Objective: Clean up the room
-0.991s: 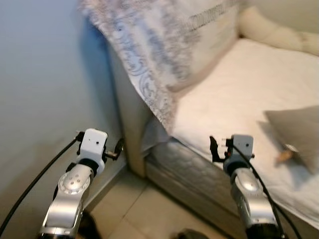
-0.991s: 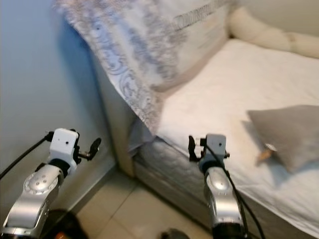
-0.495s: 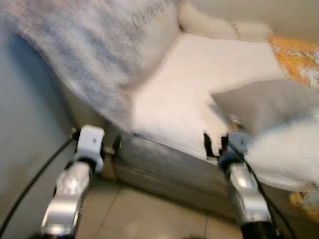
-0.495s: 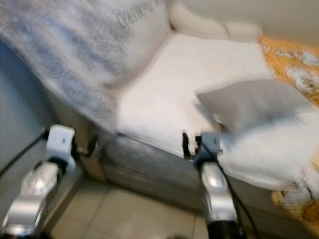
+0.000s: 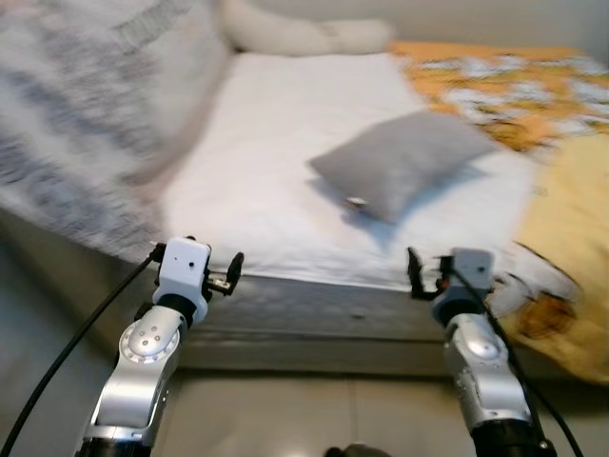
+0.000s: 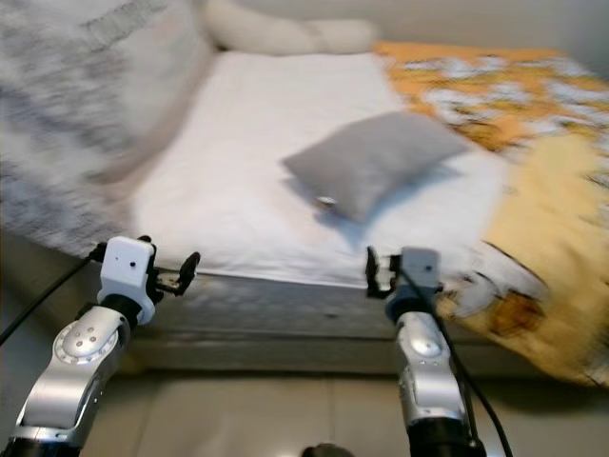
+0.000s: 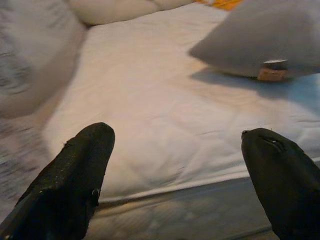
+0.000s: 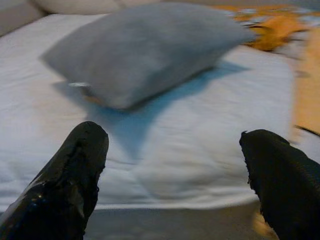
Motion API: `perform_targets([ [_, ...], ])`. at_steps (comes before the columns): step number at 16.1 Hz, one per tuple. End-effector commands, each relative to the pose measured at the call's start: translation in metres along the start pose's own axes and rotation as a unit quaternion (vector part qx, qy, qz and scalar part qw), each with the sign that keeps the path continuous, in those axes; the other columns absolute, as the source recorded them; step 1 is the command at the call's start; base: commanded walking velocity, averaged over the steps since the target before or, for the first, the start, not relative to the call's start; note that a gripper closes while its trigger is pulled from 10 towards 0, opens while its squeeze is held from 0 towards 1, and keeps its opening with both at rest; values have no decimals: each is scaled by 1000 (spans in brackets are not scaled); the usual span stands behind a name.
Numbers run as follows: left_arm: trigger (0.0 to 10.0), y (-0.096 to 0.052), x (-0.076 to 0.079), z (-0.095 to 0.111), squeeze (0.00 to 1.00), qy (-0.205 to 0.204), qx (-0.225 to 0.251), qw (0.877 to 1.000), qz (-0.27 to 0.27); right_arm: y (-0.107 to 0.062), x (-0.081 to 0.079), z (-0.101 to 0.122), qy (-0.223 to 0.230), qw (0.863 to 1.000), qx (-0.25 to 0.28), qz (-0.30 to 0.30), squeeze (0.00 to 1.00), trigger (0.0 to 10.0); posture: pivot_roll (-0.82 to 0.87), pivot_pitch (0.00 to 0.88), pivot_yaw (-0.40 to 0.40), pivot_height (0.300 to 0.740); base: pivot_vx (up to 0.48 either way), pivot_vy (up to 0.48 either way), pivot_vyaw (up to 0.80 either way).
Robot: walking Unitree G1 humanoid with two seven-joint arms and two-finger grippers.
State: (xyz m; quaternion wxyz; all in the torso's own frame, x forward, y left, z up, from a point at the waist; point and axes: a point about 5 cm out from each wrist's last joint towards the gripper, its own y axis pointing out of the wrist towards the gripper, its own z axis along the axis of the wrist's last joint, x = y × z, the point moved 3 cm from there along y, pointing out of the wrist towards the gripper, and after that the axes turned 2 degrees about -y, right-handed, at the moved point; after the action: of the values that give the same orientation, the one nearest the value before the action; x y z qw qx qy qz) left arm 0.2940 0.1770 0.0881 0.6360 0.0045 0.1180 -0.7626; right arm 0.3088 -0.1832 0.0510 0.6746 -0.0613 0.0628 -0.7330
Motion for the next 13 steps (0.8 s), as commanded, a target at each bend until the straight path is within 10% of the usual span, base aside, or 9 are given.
perform_targets([
  [1, 10000, 1, -2, 0, 0, 3, 1, 1000, 0, 2, -5, 6, 9, 1000, 9, 9, 1000, 10000, 37, 0, -8, 740, 0, 0, -406],
  [3, 10000, 2, -4, 2, 0, 6, 2, 1000, 1, 2, -7, 6, 1, 1000, 7, 13, 1000, 10000, 39, 0, -7, 740, 247, 0, 0],
  [4, 10000, 3, -3, 2, 0, 6, 3, 1000, 0, 3, -7, 5, 0, 1000, 4, 14, 0, 10000, 36, 0, -6, 740, 281, 0, 0],
  [13, 10000, 7, -5, 4, 0, 1, 7, 1000, 6, 9, -5, 14, -6, 1000, 13, 15, 0, 10000, 36, 0, -16, 740, 325, 0, 0],
])
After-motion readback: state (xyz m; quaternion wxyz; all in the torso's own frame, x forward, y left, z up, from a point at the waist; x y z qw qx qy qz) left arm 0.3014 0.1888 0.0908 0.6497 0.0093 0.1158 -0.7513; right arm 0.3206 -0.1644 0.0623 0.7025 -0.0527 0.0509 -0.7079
